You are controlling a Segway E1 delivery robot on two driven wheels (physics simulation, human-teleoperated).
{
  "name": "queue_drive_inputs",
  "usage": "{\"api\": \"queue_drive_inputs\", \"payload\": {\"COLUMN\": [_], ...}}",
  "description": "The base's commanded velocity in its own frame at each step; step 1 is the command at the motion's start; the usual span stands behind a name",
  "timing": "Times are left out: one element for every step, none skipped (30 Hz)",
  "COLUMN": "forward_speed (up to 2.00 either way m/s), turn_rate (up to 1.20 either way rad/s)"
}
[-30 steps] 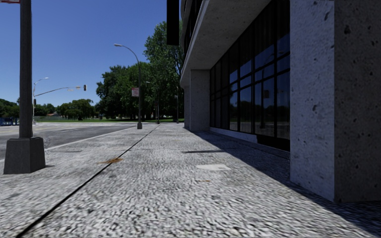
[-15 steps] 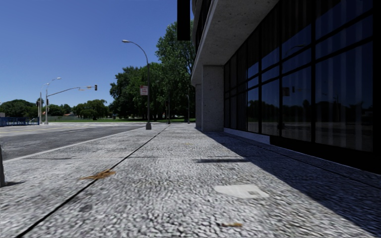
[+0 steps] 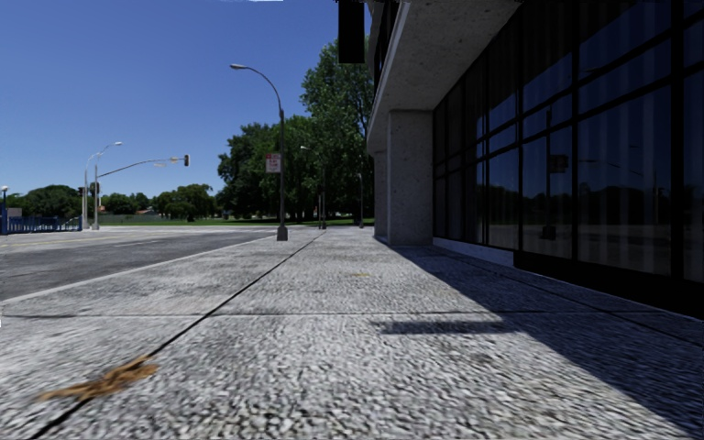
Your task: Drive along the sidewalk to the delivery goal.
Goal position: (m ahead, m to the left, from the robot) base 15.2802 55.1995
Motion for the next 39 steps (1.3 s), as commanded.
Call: {"api": "queue_drive_inputs", "payload": {"forward_speed": [2.0,2.0,2.0,2.0,2.0,2.0,2.0,2.0,2.0,2.0,2.0,2.0,2.0,2.0,2.0,2.0,2.0,2.0,2.0,2.0,2.0,2.0,2.0,2.0,2.0,2.0,2.0,2.0,2.0,2.0,2.0,2.0,2.0,2.0,2.0,2.0,2.0,2.0,2.0], "turn_rate": [0.16,0.04,0.0,0.0,0.0,0.0,0.0,0.0,0.0,0.0,0.0,0.0,0.0,0.0,0.0,0.0,0.0,0.0,0.0,0.0,0.0,0.0,0.0,0.0,0.0,0.0,0.0,0.0,0.0,0.0,0.0,0.0,0.0,0.0,0.0,0.0,0.0,0.0,0.0]}}
